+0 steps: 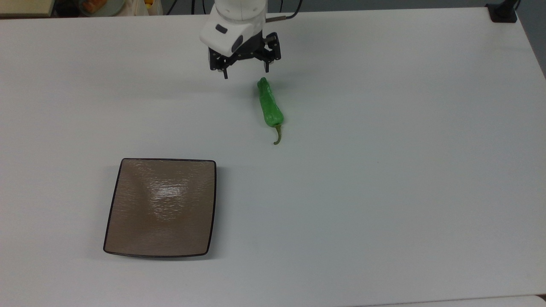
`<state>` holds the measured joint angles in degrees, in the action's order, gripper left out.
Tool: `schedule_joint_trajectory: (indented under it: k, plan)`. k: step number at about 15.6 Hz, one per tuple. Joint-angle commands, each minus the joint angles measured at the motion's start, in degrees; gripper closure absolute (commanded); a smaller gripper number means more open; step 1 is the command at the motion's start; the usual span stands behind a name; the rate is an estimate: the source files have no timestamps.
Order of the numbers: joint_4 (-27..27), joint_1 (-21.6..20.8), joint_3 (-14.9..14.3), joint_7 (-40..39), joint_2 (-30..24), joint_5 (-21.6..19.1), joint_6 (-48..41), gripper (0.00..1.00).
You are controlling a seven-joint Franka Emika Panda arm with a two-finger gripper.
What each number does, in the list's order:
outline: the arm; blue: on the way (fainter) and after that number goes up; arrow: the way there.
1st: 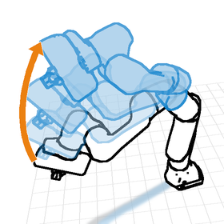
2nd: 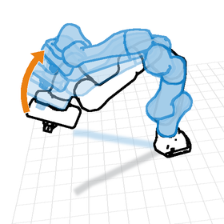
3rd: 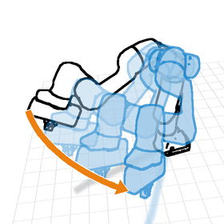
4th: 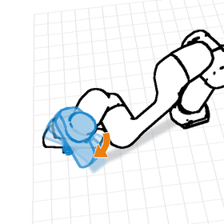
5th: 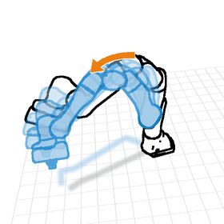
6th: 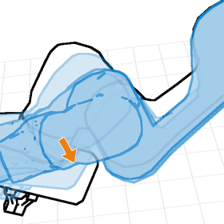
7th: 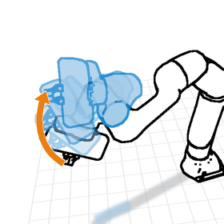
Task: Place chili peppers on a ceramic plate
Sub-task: 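Move the open gripper over the green chili pepper and lower it, then close the gripper around the stem end of the green chili pepper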
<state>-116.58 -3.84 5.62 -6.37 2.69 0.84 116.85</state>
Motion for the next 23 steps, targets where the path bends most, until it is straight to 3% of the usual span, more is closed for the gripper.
schedule_joint_trajectory:
  k: [1, 10, 21, 23]
  plan:
    - [-1.1, -0.8, 0.0, -0.8, 1.6, -2.6, 1.9, 0.0]
    - [-1.6, -1.7, 1.8, -0.3, 8.1, -4.1, 11.3, 0.0]
    - [-1.5, -2.5, 1.9, -0.3, 11.5, -4.1, 14.0, 0.0]
    - [-1.5, -2.5, 2.0, -0.3, 11.8, -4.1, 14.1, 0.11]
